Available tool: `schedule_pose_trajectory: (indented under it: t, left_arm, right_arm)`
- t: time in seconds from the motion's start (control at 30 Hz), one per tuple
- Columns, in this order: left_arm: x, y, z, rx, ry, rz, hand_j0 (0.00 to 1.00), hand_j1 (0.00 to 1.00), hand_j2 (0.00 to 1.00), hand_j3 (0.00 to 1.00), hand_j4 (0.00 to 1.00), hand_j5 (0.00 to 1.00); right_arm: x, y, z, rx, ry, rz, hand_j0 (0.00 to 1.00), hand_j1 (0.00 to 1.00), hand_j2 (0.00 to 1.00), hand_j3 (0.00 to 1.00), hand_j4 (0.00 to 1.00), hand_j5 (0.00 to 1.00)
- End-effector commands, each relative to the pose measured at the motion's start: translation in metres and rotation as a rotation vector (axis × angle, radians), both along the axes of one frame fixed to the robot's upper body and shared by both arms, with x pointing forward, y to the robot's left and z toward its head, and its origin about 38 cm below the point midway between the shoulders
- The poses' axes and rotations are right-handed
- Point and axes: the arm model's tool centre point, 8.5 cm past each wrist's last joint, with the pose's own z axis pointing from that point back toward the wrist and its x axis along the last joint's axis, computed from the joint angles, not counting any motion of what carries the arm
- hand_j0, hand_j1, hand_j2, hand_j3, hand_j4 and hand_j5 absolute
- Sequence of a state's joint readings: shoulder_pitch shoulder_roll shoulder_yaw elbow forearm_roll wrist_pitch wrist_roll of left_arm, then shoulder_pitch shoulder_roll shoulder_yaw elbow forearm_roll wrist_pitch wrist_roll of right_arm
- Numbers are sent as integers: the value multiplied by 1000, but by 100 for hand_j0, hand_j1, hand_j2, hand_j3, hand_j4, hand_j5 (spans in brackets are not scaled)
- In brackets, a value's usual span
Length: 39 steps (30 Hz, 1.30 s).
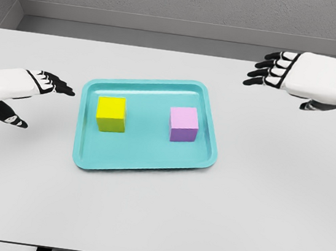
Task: Push two cubes
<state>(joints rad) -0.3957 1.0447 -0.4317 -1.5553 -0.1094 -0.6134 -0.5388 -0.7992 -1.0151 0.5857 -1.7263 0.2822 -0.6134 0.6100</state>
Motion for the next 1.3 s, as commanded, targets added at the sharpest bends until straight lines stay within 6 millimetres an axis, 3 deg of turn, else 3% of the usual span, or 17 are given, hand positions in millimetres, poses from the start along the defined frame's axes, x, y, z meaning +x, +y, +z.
schedule_pose_trajectory:
  t: [0.0, 0.13, 0.17, 0.2, 0.23, 0.3, 0.33, 0.37, 0.47, 0.53, 0.6, 0.87, 1.1, 1.27]
  left_arm:
    - [0, 0, 1, -5, 1, 3, 100, 100, 100, 100, 100, 100]
    - [1, -1, 2, -10, -3, 2, 100, 100, 100, 100, 100, 100]
    - [6, -3, 11, -1, -26, -7, 100, 100, 100, 100, 100, 100]
    - [11, -5, 6, 82, -34, -19, 100, 100, 100, 100, 100, 100]
    - [14, -7, -2, 119, -26, -25, 100, 100, 100, 100, 100, 100]
    - [19, -3, 0, 130, -32, -9, 70, 70, 70, 70, 70, 70]
    - [19, -4, -4, 174, -25, -18, 48, 48, 48, 48, 48, 48]
    - [21, -14, -10, 182, -14, -38, 43, 43, 43, 43, 43, 43]
    - [25, -18, -12, 185, -14, -43, 43, 43, 43, 43, 43, 43]
    - [28, -31, -14, 157, -21, -61, 43, 43, 43, 43, 43, 43]
    - [30, -33, -12, 153, -30, -63, 43, 43, 43, 43, 43, 43]
    - [37, -78, -27, 103, -41, -133, 43, 43, 43, 43, 43, 43]
    - [43, -80, -27, 117, -56, -126, 43, 43, 43, 43, 43, 43]
    - [45, -75, -27, 119, -52, -112, 43, 43, 43, 43, 43, 43]
  right_arm:
    - [-1, 3, -1, 2, 3, 8, 100, 100, 100, 100, 100, 100]
    - [-1, 4, -2, 6, 9, 11, 100, 100, 100, 100, 100, 100]
    - [-1, 6, -7, -2, 21, 16, 95, 95, 95, 95, 95, 95]
    - [-2, 9, -18, -20, 50, 26, 64, 64, 64, 64, 64, 64]
    - [-3, 12, -28, -32, 77, 36, 40, 40, 40, 40, 40, 40]
    - [-1, 21, -40, -27, 106, 54, 18, 18, 18, 18, 18, 18]
    - [2, 18, -44, -28, 119, 40, 14, 14, 14, 14, 14, 14]
    - [2, 18, -50, -32, 134, 37, 14, 14, 14, 14, 14, 14]
    - [6, 20, -60, -30, 158, 35, 13, 13, 13, 13, 13, 13]
    - [15, 20, -74, -18, 194, 13, 13, 13, 13, 13, 13, 13]
    - [18, 28, -83, -37, 195, 22, 15, 15, 15, 15, 15, 15]
    - [31, 54, -101, 6, 231, 45, 19, 19, 19, 19, 19, 19]
    - [42, 76, -124, -16, 264, 55, 22, 22, 22, 22, 22, 22]
    - [53, 77, -131, -12, 286, 30, 23, 23, 23, 23, 23, 23]
